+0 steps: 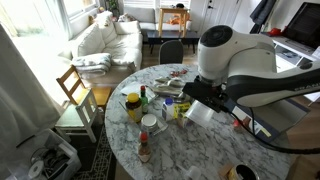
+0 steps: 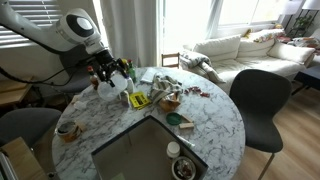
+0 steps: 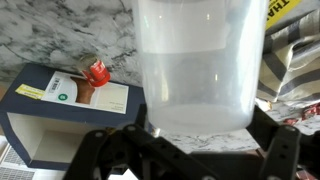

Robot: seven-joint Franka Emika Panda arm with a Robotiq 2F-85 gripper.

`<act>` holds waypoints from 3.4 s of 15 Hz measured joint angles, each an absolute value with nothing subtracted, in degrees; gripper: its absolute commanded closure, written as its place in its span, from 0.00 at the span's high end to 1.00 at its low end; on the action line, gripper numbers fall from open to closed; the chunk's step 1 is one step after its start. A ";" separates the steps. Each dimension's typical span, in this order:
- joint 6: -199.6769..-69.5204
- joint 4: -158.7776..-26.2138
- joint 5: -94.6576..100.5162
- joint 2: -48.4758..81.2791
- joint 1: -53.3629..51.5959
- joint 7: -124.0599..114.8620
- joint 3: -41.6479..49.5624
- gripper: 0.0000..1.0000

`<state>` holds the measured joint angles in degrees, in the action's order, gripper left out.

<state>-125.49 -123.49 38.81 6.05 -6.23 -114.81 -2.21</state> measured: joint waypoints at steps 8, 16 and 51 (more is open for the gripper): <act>-118.41 -118.33 46.81 4.63 -9.75 -101.67 -6.33 0.70; -130.06 -115.84 58.02 4.76 -10.99 -91.77 -8.55 0.95; -154.70 -109.41 94.23 17.23 -12.35 -111.22 -8.38 0.70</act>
